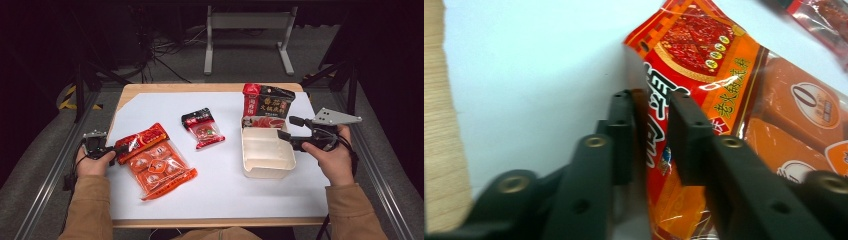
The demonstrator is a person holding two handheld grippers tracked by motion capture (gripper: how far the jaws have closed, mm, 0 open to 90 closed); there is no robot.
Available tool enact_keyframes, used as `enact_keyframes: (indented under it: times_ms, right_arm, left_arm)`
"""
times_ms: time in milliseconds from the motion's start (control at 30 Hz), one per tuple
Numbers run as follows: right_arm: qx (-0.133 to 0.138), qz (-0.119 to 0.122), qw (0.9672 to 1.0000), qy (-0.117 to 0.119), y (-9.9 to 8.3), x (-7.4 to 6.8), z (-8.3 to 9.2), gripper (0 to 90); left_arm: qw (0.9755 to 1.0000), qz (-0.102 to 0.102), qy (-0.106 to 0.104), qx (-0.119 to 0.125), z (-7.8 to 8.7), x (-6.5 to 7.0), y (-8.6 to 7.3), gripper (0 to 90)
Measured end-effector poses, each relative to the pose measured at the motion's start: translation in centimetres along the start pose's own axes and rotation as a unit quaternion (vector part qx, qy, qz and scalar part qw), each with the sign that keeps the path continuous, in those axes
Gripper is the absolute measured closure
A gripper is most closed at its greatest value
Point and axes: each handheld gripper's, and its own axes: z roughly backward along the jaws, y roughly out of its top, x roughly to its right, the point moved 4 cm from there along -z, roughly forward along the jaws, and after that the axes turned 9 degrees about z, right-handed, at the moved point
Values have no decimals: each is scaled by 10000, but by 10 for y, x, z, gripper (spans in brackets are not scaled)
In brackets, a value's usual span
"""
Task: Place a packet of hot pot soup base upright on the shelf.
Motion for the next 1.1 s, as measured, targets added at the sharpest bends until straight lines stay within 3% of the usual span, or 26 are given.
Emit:
enact_keyframes:
  times_ms: [100,267,433,533,700,767,933,1100]
  right_arm:
    - [-39,-3,10000,92,-1,-2,-2,377]
    - [-237,241,9991,244,-1,-5,-2,507]
    - [-424,432,9973,415,0,-7,-1,632]
    - [-530,512,9961,487,-1,-9,-1,675]
    - [-566,414,9957,609,0,-11,1,754]
    - [-571,404,9957,603,0,-11,1,762]
    - [-551,268,9960,645,1,-12,3,769]
    - [-502,193,9966,631,2,-13,4,771]
  left_arm:
    - [9996,189,-194,111,7,2,2,880]
    - [9988,300,-356,136,12,5,4,896]
    - [9981,229,-471,312,20,14,10,898]
    - [9983,76,-454,363,25,21,13,899]
    - [9968,-107,-520,599,39,32,21,900]
    - [9965,-97,-530,645,41,35,22,900]
    - [9927,-195,-740,933,54,47,31,900]
    - [9902,-340,-818,1082,63,59,35,900]
